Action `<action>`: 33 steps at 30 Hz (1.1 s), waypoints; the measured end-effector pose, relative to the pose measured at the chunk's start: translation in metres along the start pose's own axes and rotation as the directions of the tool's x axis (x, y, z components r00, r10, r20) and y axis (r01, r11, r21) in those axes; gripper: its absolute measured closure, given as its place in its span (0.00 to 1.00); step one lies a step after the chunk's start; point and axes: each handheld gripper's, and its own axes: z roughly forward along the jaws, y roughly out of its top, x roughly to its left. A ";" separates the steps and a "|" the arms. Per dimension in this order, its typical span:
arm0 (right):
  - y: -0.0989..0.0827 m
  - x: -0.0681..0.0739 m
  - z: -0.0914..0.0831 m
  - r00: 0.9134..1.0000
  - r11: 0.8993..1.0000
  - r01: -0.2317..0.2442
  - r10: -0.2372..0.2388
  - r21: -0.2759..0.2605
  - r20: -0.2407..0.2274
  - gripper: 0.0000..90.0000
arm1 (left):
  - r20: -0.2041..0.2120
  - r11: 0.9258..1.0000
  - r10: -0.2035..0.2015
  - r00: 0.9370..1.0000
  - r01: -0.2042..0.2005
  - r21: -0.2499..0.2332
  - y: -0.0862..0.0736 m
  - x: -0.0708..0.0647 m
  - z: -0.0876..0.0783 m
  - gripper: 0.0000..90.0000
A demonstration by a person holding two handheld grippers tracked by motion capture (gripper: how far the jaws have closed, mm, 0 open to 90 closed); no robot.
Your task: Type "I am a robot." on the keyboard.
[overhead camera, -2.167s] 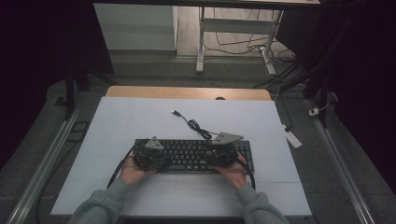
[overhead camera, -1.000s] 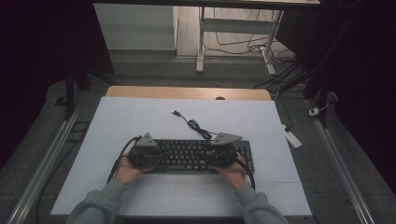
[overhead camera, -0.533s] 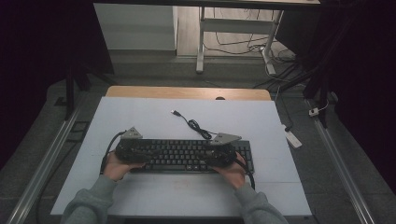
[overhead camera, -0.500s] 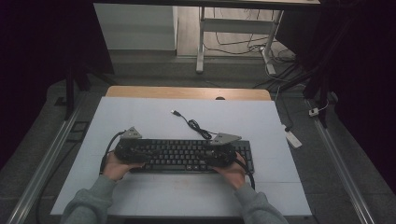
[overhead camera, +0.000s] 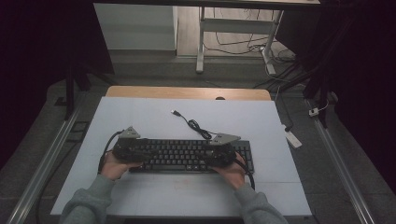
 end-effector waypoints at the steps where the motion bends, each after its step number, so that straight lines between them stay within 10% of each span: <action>1: 0.000 0.000 0.000 1.000 1.000 -0.001 0.001 -0.001 0.000 0.59 | -0.001 1.000 0.000 1.000 0.000 0.000 0.000 0.000 0.000 0.38; 14: 0.008 0.002 0.003 1.000 1.000 0.003 -0.003 -0.028 -0.006 0.61 | -0.004 1.000 0.003 1.000 -0.003 0.006 0.000 0.000 0.001 0.37; 25: 0.028 0.007 0.023 0.997 0.998 0.065 -0.065 0.013 -0.039 0.98 | -0.005 1.000 -0.001 1.000 0.001 0.008 0.000 0.000 0.002 0.36; 33: 0.033 0.010 0.041 0.997 0.996 0.071 -0.069 0.044 -0.046 0.99 | 0.003 1.000 -0.012 1.000 0.012 0.009 0.001 0.000 0.003 0.35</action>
